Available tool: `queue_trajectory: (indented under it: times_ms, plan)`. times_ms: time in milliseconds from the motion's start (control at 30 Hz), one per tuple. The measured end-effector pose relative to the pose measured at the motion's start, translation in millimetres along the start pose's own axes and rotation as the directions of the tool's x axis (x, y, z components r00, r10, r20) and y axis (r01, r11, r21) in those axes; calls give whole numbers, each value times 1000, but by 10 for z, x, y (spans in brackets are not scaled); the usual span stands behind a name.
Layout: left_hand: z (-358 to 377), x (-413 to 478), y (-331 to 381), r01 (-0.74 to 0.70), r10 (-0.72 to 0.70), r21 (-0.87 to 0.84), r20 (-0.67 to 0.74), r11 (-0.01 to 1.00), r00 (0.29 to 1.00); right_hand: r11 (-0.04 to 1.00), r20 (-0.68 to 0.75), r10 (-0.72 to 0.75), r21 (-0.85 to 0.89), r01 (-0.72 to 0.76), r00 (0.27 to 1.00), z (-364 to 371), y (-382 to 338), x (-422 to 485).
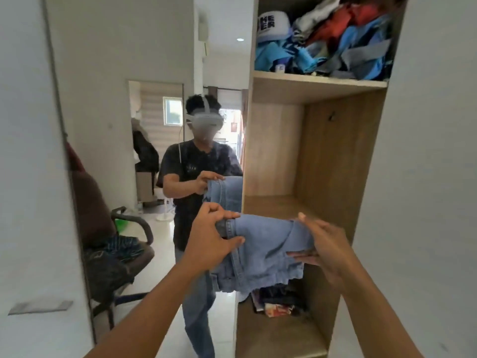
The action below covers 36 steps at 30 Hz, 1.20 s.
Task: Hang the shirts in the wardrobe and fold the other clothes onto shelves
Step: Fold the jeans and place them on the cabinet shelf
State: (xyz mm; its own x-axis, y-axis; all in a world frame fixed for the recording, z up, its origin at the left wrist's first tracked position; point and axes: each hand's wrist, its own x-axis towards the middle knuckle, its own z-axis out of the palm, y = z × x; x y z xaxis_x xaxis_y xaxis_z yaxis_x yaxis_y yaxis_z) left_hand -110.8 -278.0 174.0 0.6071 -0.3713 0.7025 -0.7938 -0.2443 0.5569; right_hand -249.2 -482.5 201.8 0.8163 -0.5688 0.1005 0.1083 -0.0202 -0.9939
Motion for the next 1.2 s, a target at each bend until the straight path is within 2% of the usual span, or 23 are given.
queue_trajectory:
  times_ms: [233, 367, 567, 667, 833, 1033, 1100, 1200]
  plan:
    - [1003, 908, 277, -171, 165, -106, -69, 980, 984, 976, -255, -218, -33, 217, 942, -757, -250, 510]
    - [1372, 1430, 230, -221, 206, -134, -116, 966, 972, 948, -295, -317, -83, 307, 901, -921, -360, 1003]
    - [1861, 1917, -86, -237, 208, -187, -164, 953, 964, 912, -330, -398, -41, 408, 856, -956, -158, 1742]
    - [2110, 2113, -354, -213, 182, -159, -188, 964, 965, 897, -329, -430, -51, 439, 840, -958, 51, 2123]
    - [2471, 2402, -843, -163, 137, -117, -203, 980, 970, 908, -281, -403, 0, 420, 871, -920, 393, 2892]
    - [2838, 2655, -1360, -15, 6, -35, -250, 999, 968, 878, -184, -477, -65, 473, 859, -809, 742, 3817]
    - [2923, 2794, -1506, 4, -9, -16, -280, 1000, 960, 861, -168, -508, -64, 505, 845, -778, 787, 4133]
    - [3039, 3056, -1668, -59, 59, 9, -337, 998, 940, 804, -134, -594, -67, 591, 793, -744, 773, 4600]
